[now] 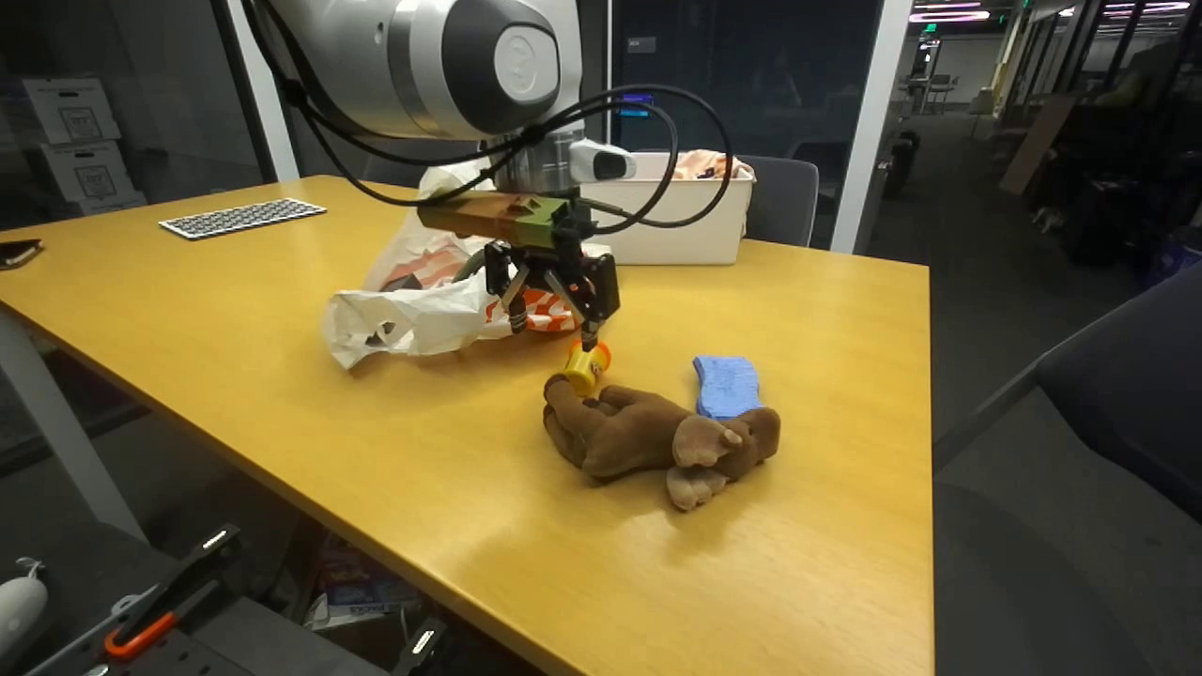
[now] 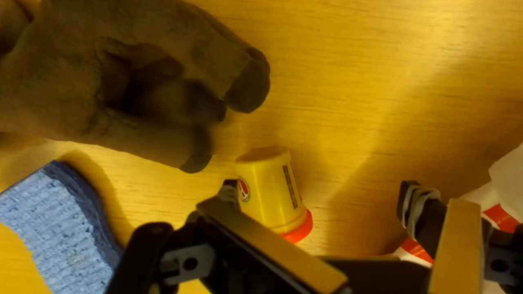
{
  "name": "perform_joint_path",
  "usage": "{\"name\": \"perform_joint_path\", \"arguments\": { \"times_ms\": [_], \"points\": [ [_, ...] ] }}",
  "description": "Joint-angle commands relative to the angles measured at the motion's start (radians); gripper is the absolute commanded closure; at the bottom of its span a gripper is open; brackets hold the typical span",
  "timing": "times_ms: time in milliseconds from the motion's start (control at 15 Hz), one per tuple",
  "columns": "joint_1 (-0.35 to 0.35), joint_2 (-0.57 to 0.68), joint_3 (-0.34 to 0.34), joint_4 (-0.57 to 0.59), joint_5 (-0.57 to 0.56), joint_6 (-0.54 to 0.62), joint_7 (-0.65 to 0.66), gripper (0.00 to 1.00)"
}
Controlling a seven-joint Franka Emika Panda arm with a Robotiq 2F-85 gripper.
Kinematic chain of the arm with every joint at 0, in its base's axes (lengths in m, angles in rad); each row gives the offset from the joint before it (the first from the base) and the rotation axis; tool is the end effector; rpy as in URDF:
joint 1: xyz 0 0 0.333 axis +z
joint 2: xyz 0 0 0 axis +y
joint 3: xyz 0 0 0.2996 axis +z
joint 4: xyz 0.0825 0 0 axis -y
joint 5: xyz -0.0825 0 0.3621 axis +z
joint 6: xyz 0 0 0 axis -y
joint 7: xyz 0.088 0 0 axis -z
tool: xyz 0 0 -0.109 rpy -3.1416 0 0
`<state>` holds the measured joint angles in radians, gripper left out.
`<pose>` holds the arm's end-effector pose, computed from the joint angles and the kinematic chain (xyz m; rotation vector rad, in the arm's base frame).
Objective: Put the duster, the turnip plush toy, the yellow container, the moose toy and the blue sponge in the plastic
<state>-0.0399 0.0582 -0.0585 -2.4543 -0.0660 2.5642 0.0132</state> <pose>0.4708 -0.0457 0.2788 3.0964 -0.0883 0.0773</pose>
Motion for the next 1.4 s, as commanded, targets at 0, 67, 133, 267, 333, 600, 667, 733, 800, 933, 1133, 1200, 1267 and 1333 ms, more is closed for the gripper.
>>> {"name": "perform_joint_path", "arguments": {
  "times_ms": [0,67,133,267,333,600,667,733,800,933,1133,1200,1267,1333],
  "points": [
    [-0.006,0.055,-0.005,0.014,-0.043,0.078,-0.020,0.00],
    [-0.004,0.069,-0.008,0.016,-0.062,0.093,-0.013,0.00],
    [-0.003,0.083,-0.012,0.021,-0.082,0.107,-0.006,0.00],
    [-0.002,0.109,-0.018,0.029,-0.107,0.130,-0.002,0.00],
    [-0.001,0.119,-0.022,0.032,-0.119,0.138,-0.004,0.00],
    [-0.002,0.144,-0.018,0.036,-0.102,0.175,-0.017,0.41],
    [-0.001,0.149,-0.020,0.037,-0.104,0.181,-0.013,0.51],
    [0.001,0.148,-0.022,0.036,-0.107,0.186,-0.009,0.56],
    [0.009,0.143,-0.033,0.037,-0.132,0.179,0.016,0.66],
    [0.022,0.096,-0.054,0.022,-0.183,0.164,0.056,0.78],
    [0.029,-0.012,-0.070,-0.016,-0.259,0.151,0.100,0.81],
    [0.030,-0.068,-0.066,-0.035,-0.286,0.152,0.115,0.81],
    [0.026,-0.130,-0.047,-0.063,-0.287,0.168,0.095,0.81],
    [0.024,-0.173,-0.031,-0.075,-0.297,0.182,0.081,0.81]
  ]
}}
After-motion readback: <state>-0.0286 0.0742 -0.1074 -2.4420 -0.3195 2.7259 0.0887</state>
